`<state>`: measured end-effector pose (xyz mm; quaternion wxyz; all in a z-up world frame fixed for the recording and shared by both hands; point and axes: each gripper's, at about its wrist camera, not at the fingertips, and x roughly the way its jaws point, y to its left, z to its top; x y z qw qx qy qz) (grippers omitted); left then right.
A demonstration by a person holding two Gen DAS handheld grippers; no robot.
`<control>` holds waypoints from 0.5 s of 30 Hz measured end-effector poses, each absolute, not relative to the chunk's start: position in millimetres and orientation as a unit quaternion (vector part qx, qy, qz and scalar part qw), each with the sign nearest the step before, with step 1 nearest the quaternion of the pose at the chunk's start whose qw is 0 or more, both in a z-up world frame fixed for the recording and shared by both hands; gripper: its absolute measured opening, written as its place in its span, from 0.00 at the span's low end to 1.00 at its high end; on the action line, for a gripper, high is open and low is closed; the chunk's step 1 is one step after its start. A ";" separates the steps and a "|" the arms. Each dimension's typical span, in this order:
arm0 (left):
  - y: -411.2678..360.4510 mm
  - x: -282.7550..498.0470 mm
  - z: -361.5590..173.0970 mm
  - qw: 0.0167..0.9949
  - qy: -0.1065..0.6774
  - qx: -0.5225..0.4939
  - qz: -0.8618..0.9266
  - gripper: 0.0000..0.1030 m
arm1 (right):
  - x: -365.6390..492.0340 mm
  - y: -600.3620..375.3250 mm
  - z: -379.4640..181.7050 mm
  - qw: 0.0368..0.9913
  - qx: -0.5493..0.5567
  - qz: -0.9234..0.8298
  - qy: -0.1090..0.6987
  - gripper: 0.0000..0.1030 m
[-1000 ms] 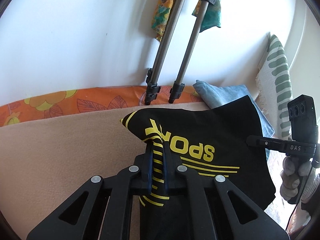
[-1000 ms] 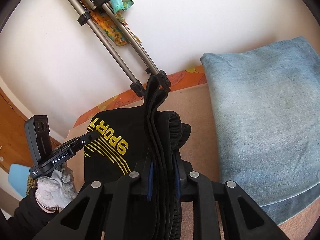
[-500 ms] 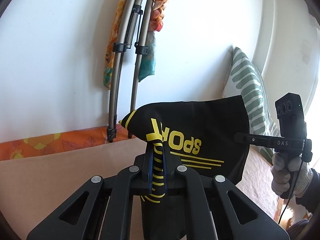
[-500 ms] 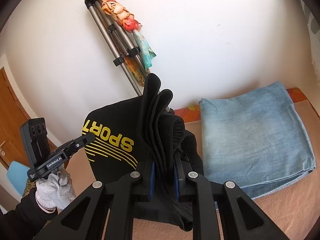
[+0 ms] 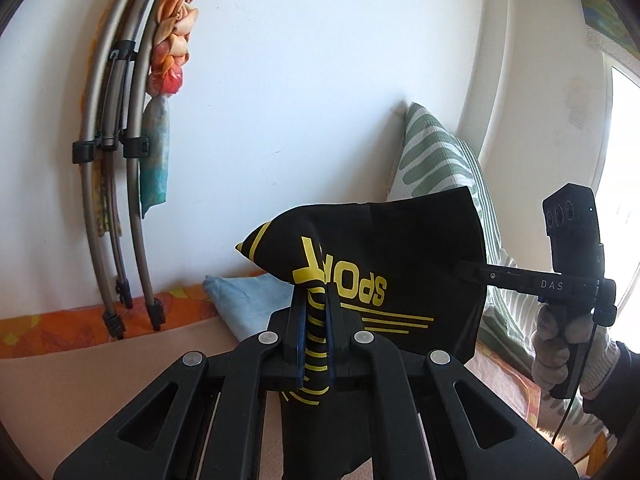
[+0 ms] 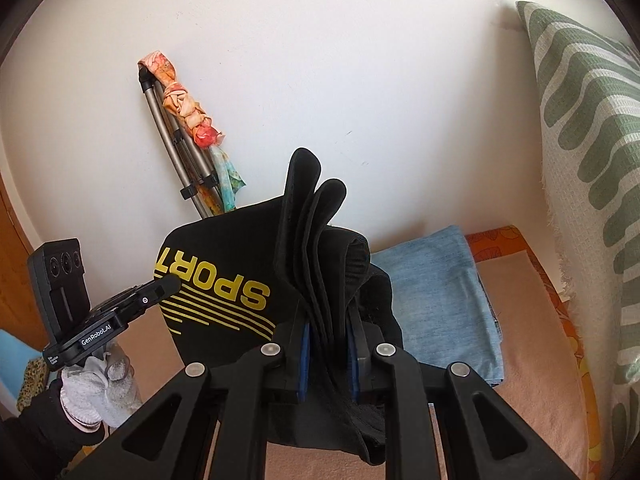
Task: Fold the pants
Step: 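Carry the folded shorts with both grippers onto the denim stack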
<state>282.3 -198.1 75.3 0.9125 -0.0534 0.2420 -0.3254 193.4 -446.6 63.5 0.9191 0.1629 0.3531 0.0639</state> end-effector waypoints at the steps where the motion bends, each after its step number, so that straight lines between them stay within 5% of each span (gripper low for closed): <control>1: -206.0 285.3 75.4 0.912 0.239 -0.051 -0.328 0.06 | 193.8 -454.6 64.3 0.920 0.160 0.060 0.352 0.13; 15: -259.9 379.6 18.6 0.918 0.273 -0.035 -0.287 0.06 | 299.2 -530.9 -14.2 0.897 0.135 0.017 0.421 0.13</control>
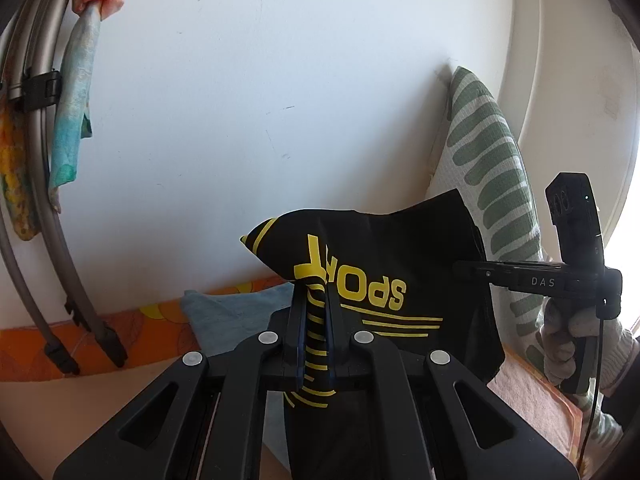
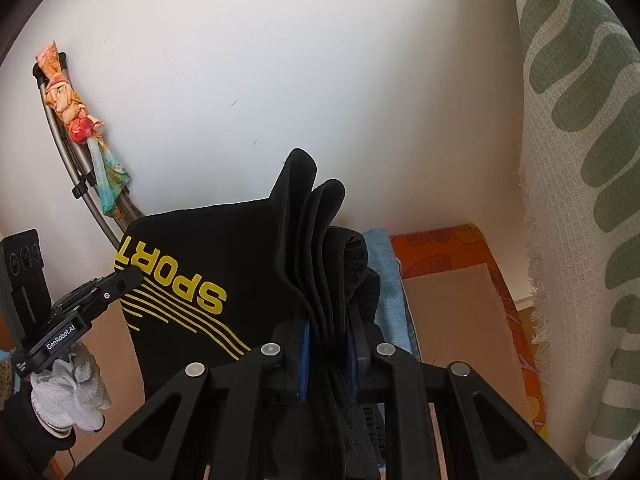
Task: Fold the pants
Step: 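Carry the folded shorts with both grippers onto the denim stack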
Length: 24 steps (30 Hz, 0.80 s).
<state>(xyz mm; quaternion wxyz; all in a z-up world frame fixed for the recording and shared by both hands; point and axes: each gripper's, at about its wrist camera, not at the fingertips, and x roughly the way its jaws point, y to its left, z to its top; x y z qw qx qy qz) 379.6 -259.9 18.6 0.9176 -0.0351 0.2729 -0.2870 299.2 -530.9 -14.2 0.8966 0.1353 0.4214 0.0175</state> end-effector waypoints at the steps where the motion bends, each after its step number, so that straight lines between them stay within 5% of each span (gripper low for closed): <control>1: -261.5 385.7 13.2 0.919 0.276 -0.028 -0.281 0.06 | 308.7 -531.7 -22.9 0.894 0.135 0.017 0.427 0.13; 19: -272.7 429.9 -33.0 0.917 0.328 -0.025 -0.227 0.06 | 353.9 -525.4 -73.8 0.882 0.105 -0.011 0.459 0.13; 22: -281.1 434.2 -31.4 0.915 0.336 -0.020 -0.224 0.08 | 354.1 -526.2 -73.9 0.881 0.107 -0.019 0.460 0.16; 24: -282.0 435.2 -30.1 0.917 0.338 -0.008 -0.211 0.10 | 354.2 -526.5 -73.8 0.881 0.100 -0.033 0.461 0.28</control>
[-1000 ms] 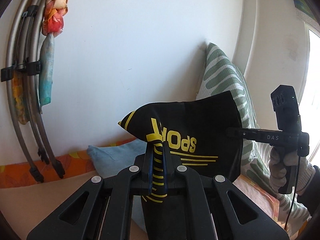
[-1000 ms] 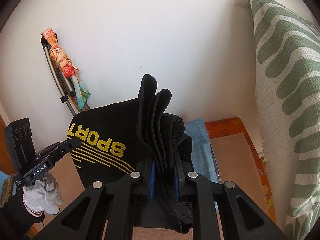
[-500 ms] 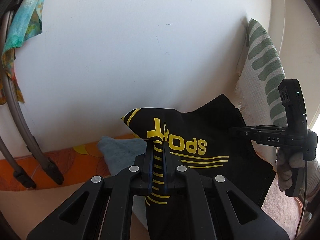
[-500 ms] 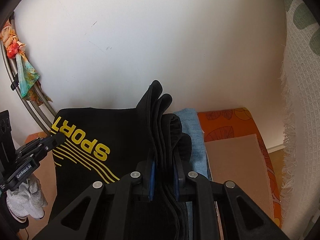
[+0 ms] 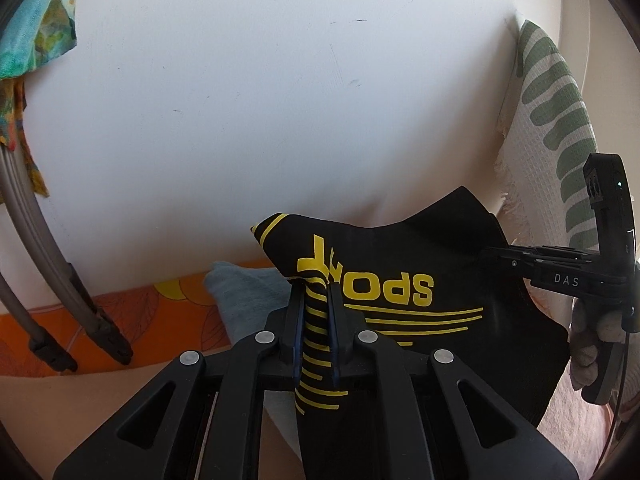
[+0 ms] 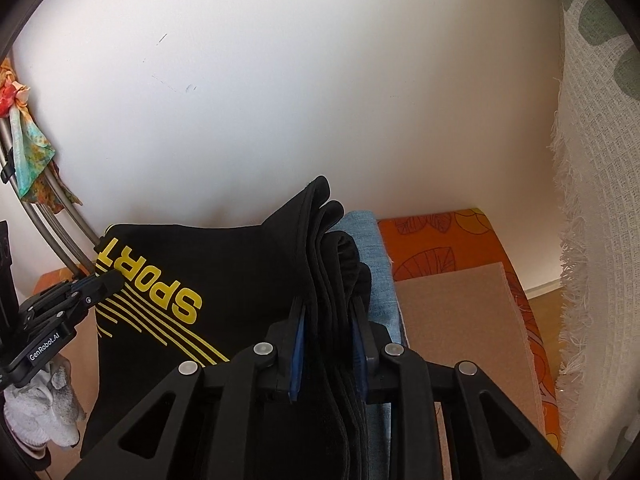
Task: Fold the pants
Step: 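Carry the folded shorts with both grippers onto the denim stack, then open both grippers and withdraw from the stacked shorts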
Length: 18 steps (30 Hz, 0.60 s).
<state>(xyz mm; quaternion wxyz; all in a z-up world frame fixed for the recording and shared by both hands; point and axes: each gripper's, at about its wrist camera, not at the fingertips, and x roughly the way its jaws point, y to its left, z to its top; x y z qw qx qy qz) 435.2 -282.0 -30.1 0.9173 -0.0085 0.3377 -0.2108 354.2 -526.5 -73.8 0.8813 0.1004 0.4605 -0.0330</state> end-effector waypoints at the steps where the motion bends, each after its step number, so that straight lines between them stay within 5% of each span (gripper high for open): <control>1: -280.0 436.3 -29.4 0.918 0.339 -0.010 -0.206 0.11 | 353.0 -527.2 -72.7 0.882 0.097 -0.043 0.460 0.33; 18: -244.2 383.2 15.2 0.914 0.335 -0.015 -0.229 0.18 | 280.9 -508.8 -12.2 0.897 0.108 -0.070 0.422 0.48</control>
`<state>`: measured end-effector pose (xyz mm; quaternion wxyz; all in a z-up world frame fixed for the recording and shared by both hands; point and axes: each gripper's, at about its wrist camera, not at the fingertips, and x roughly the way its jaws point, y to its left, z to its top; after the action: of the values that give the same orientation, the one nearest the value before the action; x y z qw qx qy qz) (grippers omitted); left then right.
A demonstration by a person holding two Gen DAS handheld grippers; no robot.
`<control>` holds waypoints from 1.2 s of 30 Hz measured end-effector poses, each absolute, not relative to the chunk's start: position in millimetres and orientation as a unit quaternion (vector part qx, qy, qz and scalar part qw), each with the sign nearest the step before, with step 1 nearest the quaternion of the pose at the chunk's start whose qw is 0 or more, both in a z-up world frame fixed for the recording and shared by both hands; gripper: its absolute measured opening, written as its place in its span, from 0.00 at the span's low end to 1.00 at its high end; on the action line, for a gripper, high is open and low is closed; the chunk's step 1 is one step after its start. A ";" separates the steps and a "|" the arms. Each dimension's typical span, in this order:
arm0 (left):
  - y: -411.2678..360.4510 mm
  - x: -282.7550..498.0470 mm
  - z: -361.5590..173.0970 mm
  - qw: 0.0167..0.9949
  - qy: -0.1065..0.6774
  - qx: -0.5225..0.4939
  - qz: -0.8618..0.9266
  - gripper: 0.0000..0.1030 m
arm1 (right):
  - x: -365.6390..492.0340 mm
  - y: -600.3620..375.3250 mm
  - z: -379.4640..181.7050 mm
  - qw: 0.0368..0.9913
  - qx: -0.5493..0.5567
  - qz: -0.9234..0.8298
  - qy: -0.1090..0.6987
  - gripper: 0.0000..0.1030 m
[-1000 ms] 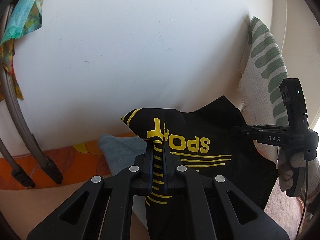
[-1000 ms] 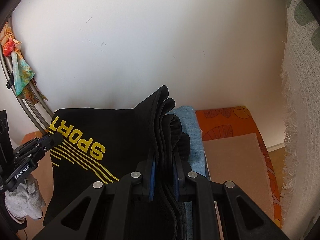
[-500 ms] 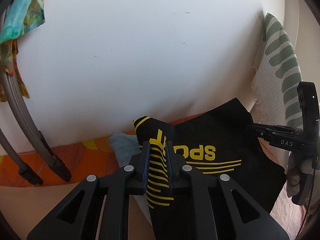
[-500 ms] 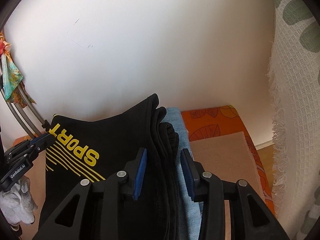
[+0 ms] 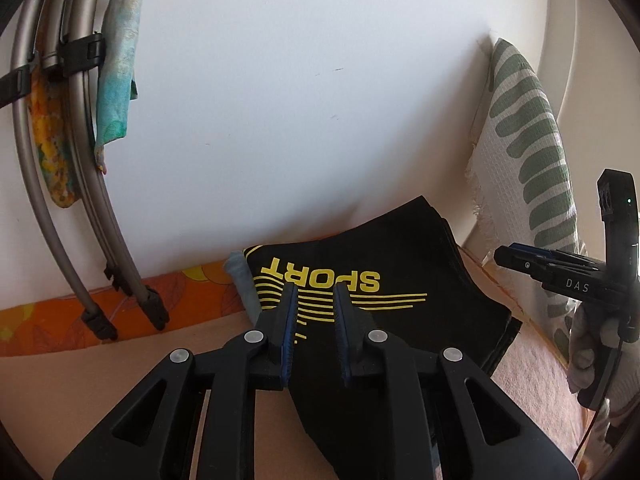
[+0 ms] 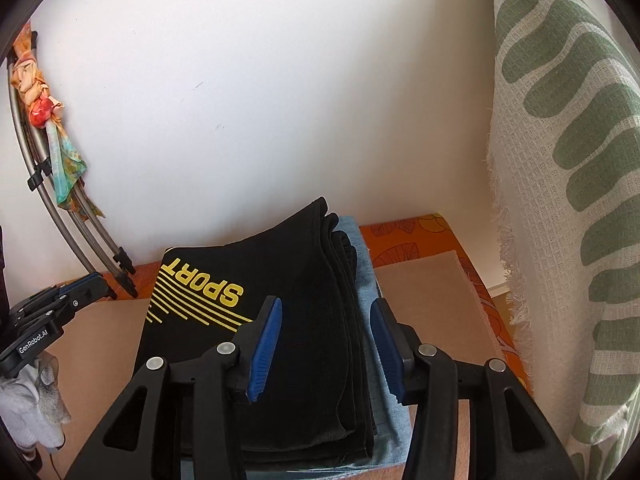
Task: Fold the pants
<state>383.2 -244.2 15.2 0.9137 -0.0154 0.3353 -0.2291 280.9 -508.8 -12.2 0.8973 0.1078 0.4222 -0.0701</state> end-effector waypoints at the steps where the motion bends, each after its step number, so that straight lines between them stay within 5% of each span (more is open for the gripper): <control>1: -240.5 378.3 20.4 0.913 0.334 -0.016 -0.232 0.20 | 273.1 -505.5 -6.7 0.898 0.108 -0.071 0.420 0.49; 8: -210.4 337.1 54.2 0.918 0.316 -0.011 -0.237 0.41 | 219.9 -476.3 31.3 0.907 0.090 -0.081 0.404 0.60; 17: -192.8 256.0 86.0 0.923 0.289 0.005 -0.255 0.54 | 134.4 -422.6 85.1 0.925 0.072 -0.097 0.360 0.81; 26: -175.2 168.4 107.2 0.926 0.264 0.017 -0.269 0.65 | 55.4 -375.5 116.8 0.935 0.050 -0.122 0.328 0.88; 29: -171.6 145.0 110.6 0.927 0.261 0.018 -0.270 0.75 | 33.8 -366.3 120.9 0.938 0.049 -0.132 0.316 0.99; 36: -160.9 109.8 98.7 0.931 0.265 0.027 -0.249 0.80 | 1.6 -346.3 120.1 0.945 0.051 -0.142 0.292 1.00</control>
<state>109.8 -160.9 98.7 0.9310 0.0272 0.2651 -0.2493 1.6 -346.3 120.1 0.9446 0.0510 0.2917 -0.1416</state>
